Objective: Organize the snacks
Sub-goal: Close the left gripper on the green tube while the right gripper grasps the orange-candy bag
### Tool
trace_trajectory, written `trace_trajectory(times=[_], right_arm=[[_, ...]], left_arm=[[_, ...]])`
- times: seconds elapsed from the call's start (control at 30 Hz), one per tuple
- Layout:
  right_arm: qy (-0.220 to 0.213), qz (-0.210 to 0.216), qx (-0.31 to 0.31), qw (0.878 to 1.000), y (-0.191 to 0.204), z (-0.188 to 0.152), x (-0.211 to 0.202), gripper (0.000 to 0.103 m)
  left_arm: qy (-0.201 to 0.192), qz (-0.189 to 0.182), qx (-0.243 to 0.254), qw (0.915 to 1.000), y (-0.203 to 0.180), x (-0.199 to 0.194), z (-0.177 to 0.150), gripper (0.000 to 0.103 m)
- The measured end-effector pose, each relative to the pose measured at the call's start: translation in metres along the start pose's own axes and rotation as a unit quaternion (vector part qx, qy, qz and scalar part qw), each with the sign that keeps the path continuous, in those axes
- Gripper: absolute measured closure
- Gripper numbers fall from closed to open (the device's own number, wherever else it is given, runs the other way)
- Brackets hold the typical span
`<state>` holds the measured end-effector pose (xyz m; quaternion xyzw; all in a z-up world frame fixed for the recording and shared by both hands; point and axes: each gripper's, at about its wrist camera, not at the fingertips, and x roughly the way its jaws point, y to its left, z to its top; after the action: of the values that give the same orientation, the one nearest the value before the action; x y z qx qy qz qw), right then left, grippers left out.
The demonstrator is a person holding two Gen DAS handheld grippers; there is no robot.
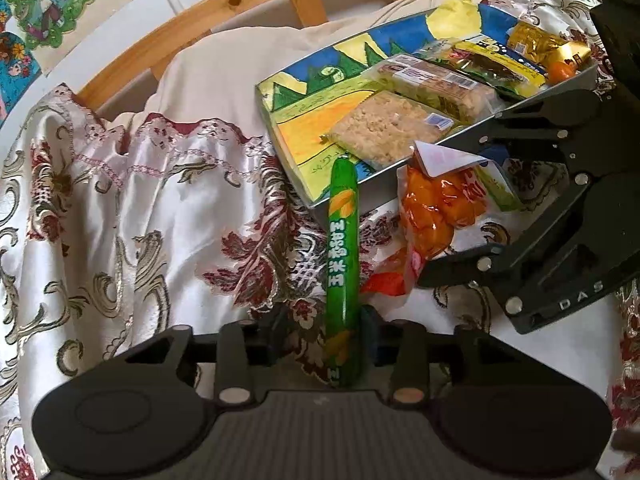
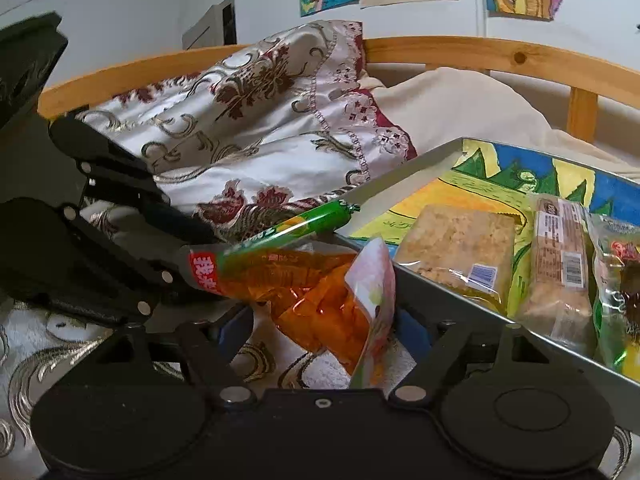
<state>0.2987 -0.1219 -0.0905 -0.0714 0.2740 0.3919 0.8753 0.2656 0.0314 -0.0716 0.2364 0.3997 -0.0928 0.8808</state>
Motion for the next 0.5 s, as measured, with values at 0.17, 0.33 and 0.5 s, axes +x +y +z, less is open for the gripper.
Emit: trace_trajectory(times=[0.17,0.33,0.5], right_arm=[[-0.002,-0.002,0.008,1.0,-0.0013,-0.0006,0.0002,0.037],[-0.006,0.0,0.01,1.0,-0.0019,-0.001,-0.0007,0.039],[-0.009,0.002,0.015,1.0,-0.0017,-0.0011,-0.0013,0.039]], left_arm=[[0.0,-0.01,0.013,0.9999,-0.0053,0.006,0.005,0.07],[-0.002,-0.016,0.006,0.9998,-0.0074,0.0089,0.007,0.077],[0.0,-0.018,-0.004,0.9998,-0.0068,0.0065,0.0063,0.08]])
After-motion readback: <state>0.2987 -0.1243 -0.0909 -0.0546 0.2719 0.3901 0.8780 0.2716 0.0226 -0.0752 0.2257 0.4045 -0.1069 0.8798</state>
